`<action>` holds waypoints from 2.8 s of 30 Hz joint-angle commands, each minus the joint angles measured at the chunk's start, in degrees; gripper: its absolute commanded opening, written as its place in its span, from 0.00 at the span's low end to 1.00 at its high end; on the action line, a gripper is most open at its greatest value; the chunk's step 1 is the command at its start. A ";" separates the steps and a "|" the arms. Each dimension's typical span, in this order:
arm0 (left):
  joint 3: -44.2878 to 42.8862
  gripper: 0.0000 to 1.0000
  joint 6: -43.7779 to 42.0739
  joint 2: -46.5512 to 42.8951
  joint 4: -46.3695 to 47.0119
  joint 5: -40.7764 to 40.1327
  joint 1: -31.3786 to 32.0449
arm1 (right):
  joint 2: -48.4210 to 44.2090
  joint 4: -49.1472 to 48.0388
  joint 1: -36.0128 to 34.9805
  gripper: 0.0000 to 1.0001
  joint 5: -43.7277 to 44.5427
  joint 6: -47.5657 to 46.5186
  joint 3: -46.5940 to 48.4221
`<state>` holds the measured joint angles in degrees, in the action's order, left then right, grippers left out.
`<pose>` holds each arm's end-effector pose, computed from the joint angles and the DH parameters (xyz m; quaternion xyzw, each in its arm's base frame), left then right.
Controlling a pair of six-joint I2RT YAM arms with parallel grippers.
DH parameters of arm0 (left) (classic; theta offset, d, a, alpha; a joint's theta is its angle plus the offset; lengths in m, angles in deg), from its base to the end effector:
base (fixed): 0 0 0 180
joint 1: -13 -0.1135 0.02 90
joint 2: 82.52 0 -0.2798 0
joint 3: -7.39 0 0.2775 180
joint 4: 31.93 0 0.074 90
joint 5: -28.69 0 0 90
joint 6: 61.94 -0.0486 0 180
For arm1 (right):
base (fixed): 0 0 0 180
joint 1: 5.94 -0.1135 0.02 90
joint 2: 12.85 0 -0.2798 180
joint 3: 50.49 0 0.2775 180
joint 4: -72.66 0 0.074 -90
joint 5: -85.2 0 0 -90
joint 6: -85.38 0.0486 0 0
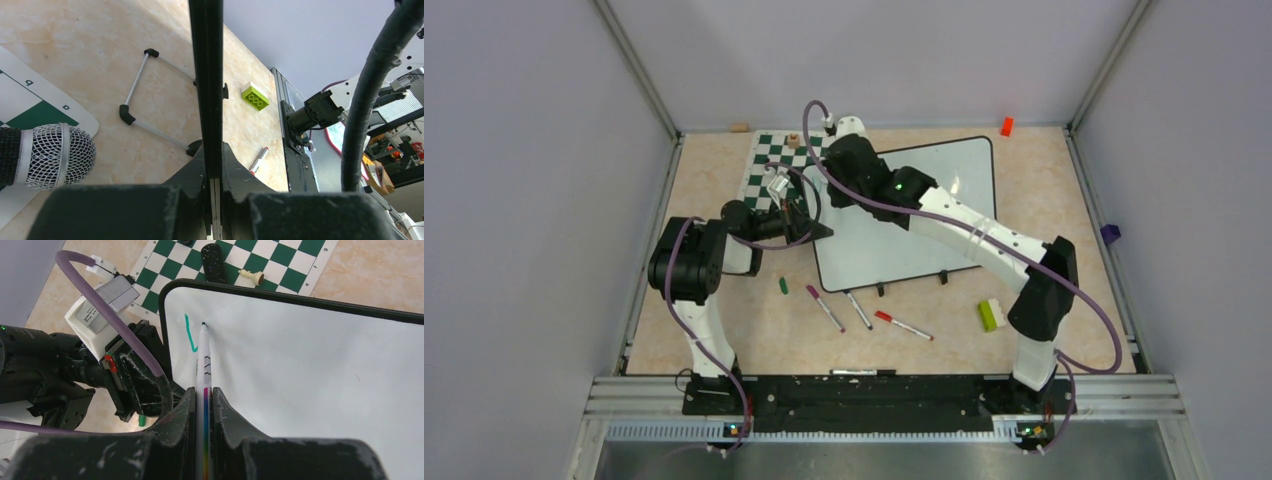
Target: Write a sentence on the whiteboard
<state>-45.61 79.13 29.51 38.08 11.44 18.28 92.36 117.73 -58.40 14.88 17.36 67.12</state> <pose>0.3488 -0.0788 0.1518 0.2222 0.6499 -0.6259 0.3694 0.2965 0.3589 0.3784 -0.1482 0.8557 0.1665 0.4671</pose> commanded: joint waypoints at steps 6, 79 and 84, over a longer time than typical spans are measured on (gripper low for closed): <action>-1.95 0.00 -2.36 -0.74 6.15 -0.61 -0.27 | 0.83 0.34 1.09 0.00 1.47 -1.86 3.70; -1.95 0.00 -0.50 -0.07 8.95 -0.07 -0.44 | -24.60 -19.02 5.75 0.00 -7.04 -5.47 -25.26; -1.53 0.00 -0.53 -0.27 9.64 -0.25 -0.44 | -24.66 -18.97 5.74 0.00 -8.42 -5.47 -25.92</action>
<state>-45.63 79.63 29.51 39.64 12.27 18.14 70.20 102.69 -52.74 7.98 12.68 41.11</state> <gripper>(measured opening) 0.091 0.097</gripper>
